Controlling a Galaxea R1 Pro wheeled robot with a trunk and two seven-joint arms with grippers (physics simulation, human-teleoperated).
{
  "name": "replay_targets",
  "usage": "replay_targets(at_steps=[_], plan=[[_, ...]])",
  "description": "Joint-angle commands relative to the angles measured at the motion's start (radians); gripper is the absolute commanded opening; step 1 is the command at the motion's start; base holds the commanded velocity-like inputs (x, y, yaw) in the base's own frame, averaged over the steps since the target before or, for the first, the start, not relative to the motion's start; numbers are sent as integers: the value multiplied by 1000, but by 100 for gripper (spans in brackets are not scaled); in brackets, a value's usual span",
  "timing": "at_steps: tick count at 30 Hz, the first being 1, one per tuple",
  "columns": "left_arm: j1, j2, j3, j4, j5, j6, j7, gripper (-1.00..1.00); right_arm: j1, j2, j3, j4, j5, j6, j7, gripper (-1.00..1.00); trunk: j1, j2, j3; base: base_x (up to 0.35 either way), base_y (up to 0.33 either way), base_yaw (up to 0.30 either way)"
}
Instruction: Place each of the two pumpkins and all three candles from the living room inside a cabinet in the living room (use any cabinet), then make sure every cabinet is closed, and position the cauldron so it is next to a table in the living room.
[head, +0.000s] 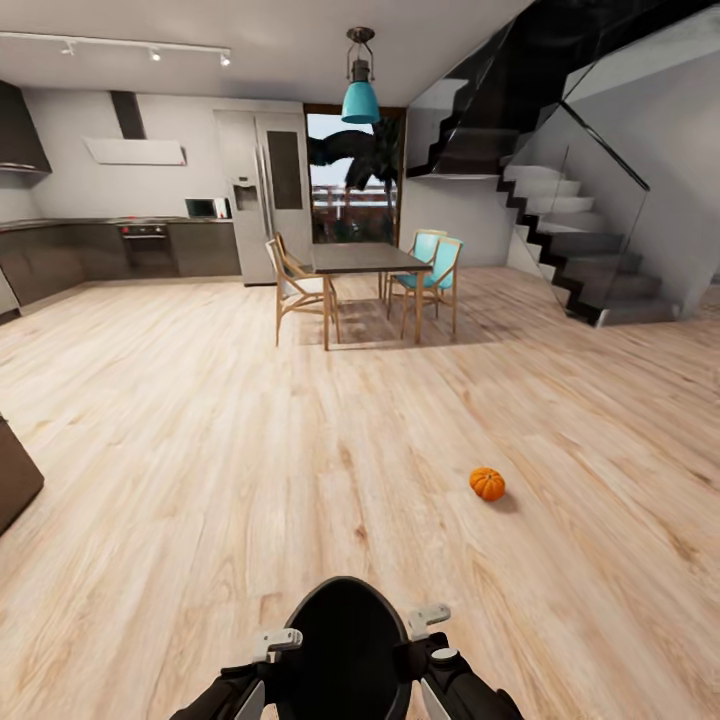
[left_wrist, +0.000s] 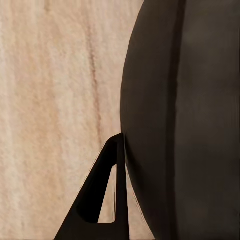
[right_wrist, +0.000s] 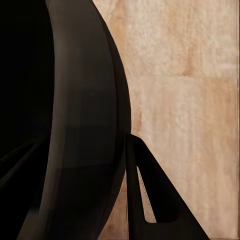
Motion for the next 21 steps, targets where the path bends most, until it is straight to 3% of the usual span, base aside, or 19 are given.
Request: replay_targets(at_steps=[1,21], plan=[[0,-1,-10,1,8,7,-1,-100,-1,0,27,-10,-13,1,30,-100,0,0,-1,0,0,-257],[0,-1,-10,1,8,7,-1,-100,-1,0,27,-10,-13,2,30,-100,0,0,-1,0,0,-257]])
